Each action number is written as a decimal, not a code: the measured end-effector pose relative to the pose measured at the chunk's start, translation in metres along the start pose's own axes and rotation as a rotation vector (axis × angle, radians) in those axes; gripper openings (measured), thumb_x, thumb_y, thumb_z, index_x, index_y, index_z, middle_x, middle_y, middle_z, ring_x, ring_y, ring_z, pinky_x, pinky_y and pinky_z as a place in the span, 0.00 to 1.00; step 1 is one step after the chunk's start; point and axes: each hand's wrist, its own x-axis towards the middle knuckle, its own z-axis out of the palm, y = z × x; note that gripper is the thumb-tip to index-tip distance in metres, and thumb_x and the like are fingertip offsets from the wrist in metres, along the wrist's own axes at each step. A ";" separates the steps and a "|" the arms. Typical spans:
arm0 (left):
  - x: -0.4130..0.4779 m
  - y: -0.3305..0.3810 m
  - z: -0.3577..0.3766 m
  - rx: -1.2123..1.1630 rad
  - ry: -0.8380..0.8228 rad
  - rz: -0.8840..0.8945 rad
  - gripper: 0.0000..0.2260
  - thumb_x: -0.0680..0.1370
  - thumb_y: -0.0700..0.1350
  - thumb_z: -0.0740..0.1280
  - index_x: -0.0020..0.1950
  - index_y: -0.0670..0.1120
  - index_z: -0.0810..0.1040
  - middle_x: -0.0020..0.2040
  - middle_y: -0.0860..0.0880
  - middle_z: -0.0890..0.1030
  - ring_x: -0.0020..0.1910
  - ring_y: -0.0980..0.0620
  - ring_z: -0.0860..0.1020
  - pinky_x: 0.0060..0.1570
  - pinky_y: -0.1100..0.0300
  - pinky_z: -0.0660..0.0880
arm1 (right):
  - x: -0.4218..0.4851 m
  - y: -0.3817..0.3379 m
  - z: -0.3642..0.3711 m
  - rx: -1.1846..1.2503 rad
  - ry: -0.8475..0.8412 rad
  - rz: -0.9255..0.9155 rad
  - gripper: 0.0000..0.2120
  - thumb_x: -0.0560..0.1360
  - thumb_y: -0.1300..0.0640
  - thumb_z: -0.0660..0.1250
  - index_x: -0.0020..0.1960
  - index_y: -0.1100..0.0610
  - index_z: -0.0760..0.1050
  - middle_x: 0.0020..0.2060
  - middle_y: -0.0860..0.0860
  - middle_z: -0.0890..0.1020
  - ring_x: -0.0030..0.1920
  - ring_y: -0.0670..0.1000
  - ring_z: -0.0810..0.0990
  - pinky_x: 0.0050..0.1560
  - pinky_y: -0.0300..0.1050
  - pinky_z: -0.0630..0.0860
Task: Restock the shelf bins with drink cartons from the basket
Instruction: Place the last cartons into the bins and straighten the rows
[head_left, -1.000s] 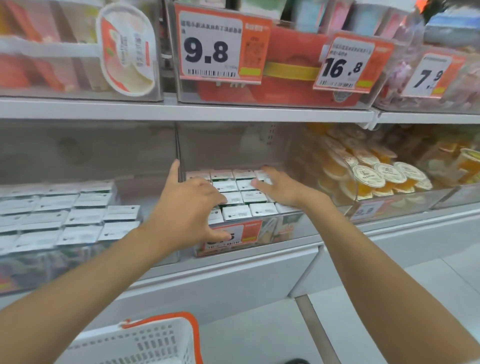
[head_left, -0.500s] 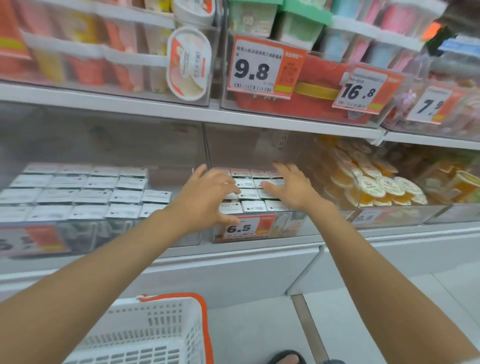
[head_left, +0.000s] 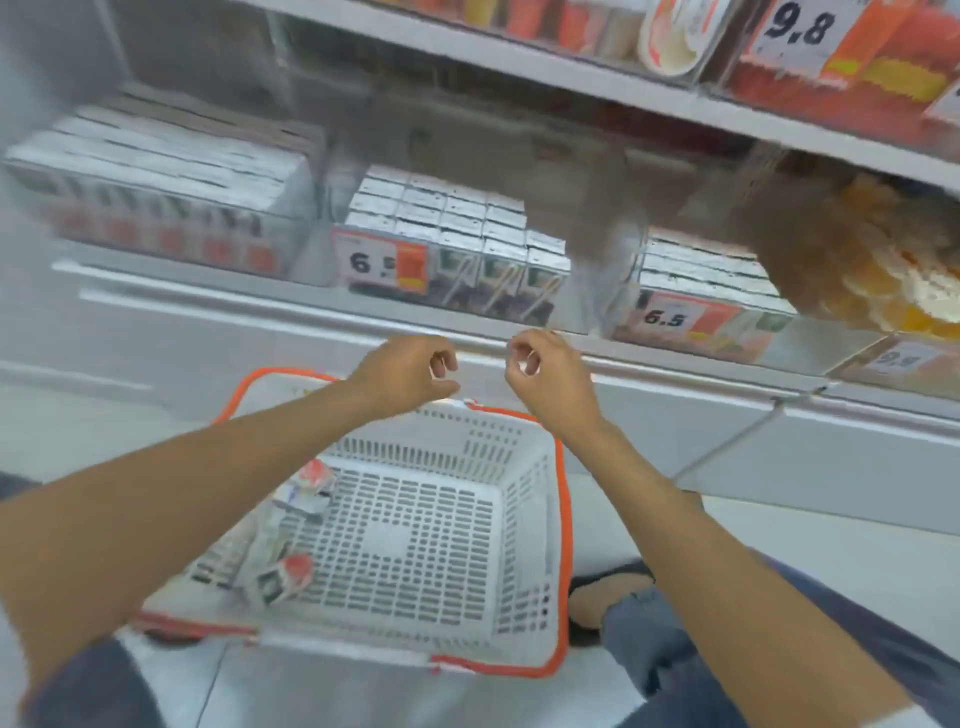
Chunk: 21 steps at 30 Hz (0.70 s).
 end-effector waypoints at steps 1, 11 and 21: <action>-0.018 -0.024 -0.003 0.000 -0.025 -0.053 0.08 0.72 0.47 0.74 0.48 0.47 0.79 0.41 0.54 0.78 0.40 0.52 0.76 0.43 0.58 0.73 | -0.009 -0.004 0.024 -0.016 -0.102 0.010 0.08 0.72 0.58 0.67 0.52 0.54 0.78 0.42 0.45 0.76 0.39 0.48 0.74 0.45 0.46 0.74; -0.137 -0.195 -0.025 -0.177 -0.013 -0.306 0.05 0.74 0.41 0.72 0.46 0.51 0.80 0.43 0.54 0.80 0.40 0.53 0.79 0.45 0.56 0.78 | -0.097 -0.045 0.257 0.067 -1.049 0.318 0.23 0.76 0.49 0.70 0.68 0.55 0.71 0.65 0.54 0.74 0.59 0.51 0.74 0.55 0.42 0.70; -0.168 -0.240 -0.003 -0.306 -0.019 -0.470 0.08 0.75 0.45 0.71 0.46 0.58 0.77 0.46 0.56 0.79 0.40 0.57 0.79 0.44 0.59 0.78 | -0.162 -0.066 0.366 0.270 -1.177 0.639 0.50 0.64 0.38 0.77 0.77 0.50 0.58 0.70 0.49 0.71 0.66 0.52 0.72 0.67 0.47 0.69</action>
